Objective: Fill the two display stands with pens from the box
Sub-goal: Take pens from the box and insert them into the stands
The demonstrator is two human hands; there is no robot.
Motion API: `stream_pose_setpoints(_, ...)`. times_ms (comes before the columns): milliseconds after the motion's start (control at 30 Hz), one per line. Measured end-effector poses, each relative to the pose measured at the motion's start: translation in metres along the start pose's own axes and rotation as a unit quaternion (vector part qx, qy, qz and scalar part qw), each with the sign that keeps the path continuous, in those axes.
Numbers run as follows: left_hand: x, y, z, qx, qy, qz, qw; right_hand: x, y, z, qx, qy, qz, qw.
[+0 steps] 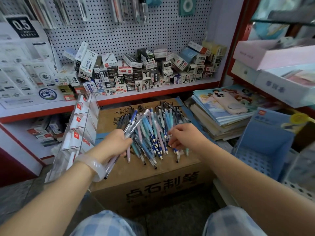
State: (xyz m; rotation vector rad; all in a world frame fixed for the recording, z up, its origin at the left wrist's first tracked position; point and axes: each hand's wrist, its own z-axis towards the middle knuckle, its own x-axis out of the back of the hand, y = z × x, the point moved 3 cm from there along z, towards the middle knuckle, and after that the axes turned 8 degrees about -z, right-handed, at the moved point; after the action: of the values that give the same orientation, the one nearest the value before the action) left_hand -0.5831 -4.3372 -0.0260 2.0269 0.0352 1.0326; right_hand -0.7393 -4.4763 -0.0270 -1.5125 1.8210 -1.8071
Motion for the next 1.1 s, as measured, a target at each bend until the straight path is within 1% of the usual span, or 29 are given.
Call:
stream_pose_setpoints(100,-0.009,0.029,-0.019,-0.070,-0.023,0.048,0.996,0.011,-0.014,-0.013,-0.019,-0.016,0.153,0.988)
stream_pose_setpoints(200,-0.023,0.060,-0.041,-0.129,-0.038,0.072,0.988,0.024,-0.024,-0.026,-0.013,-0.010,0.252,0.968)
stream_pose_setpoints(333,-0.049,0.098,-0.063,-0.183,-0.054,0.055,0.980,0.058,-0.022,-0.049,0.005,0.070,0.295,0.953)
stream_pose_setpoints(433,-0.070,0.118,-0.074,-0.212,-0.054,0.047,0.975,0.085,-0.014,-0.072,-0.006,0.119,0.305,0.945)
stream_pose_setpoints(500,-0.085,0.133,-0.084,-0.239,-0.057,0.036,0.969,0.107,-0.007,-0.088,-0.011,0.169,0.313,0.935)
stream_pose_setpoints(633,-0.113,0.159,-0.106,-0.279,-0.083,-0.012,0.957,0.171,0.019,-0.130,-0.019,0.310,0.379,0.871)
stream_pose_setpoints(667,-0.119,0.164,-0.111,-0.286,-0.092,-0.031,0.953,0.187,0.029,-0.144,-0.019,0.337,0.361,0.869)
stream_pose_setpoints(767,-0.141,0.179,-0.130,-0.296,-0.122,-0.108,0.941,0.222,0.063,-0.193,-0.014,0.383,0.245,0.891)
stream_pose_setpoints(867,-0.181,0.190,-0.147,-0.267,-0.178,-0.250,0.913,0.242,0.093,-0.238,-0.029,0.420,0.108,0.901)
stream_pose_setpoints(1000,-0.245,0.205,-0.179,-0.223,-0.249,-0.328,0.883,0.256,0.132,-0.282,-0.073,0.450,-0.002,0.890)
stream_pose_setpoints(1100,-0.280,0.210,-0.202,-0.208,-0.289,-0.362,0.862,0.263,0.160,-0.315,-0.102,0.488,-0.127,0.858)
